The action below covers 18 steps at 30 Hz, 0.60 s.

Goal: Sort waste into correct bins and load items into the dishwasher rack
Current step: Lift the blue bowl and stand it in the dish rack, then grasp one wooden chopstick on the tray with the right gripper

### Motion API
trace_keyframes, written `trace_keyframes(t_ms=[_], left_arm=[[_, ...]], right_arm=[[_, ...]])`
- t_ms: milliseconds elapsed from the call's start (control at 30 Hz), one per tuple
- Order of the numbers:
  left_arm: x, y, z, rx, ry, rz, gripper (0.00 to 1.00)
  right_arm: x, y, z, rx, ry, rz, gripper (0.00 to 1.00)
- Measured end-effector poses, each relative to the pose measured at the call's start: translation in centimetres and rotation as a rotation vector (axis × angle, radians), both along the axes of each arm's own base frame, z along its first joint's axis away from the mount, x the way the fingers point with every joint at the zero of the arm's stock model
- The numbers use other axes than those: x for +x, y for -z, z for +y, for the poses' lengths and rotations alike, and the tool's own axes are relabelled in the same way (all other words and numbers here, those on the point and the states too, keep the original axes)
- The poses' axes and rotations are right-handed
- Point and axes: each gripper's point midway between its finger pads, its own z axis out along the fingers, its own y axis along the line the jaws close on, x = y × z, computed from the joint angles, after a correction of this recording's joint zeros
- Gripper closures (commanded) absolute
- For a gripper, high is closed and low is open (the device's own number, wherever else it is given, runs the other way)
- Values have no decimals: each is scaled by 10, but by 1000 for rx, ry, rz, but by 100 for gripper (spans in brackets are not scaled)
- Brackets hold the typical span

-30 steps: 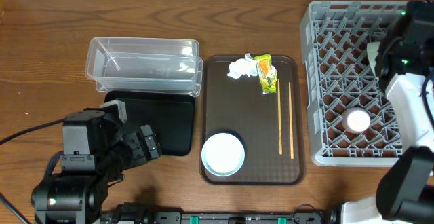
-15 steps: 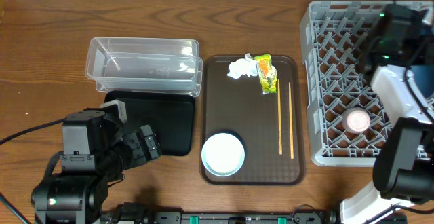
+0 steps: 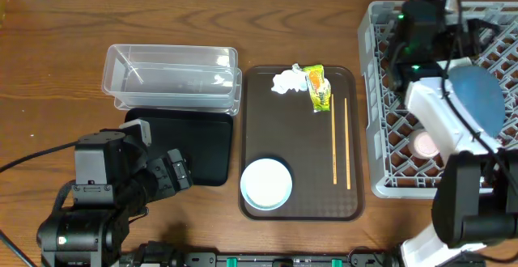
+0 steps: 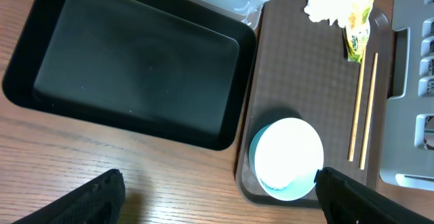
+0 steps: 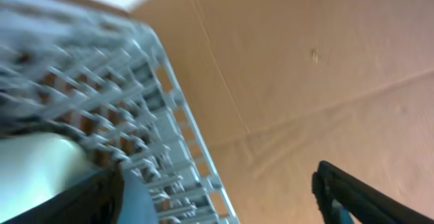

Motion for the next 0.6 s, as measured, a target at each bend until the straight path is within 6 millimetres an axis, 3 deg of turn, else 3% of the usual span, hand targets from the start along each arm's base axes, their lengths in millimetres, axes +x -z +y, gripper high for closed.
trace_keyframes(t_ms=[133,233,300,400,500,600], left_arm=[[0,0,0,0,0,0,8],[0,0,0,0,0,0,8],[0,0,0,0,0,0,8],[0,0,0,0,0,0,8],[0,0,0,0,0,0,8],[0,0,0,0,0,0,8]], right_arm=[[2,-8,64,44,-204,48,9],[-4,7,115,120,-379,139,12],[-14,39,161,267,-539,237,19],[-33,81,202,516,-641,321,32],[-51,110,231,808,-644,344,37],[-72,131,246,1018,-568,377,41]])
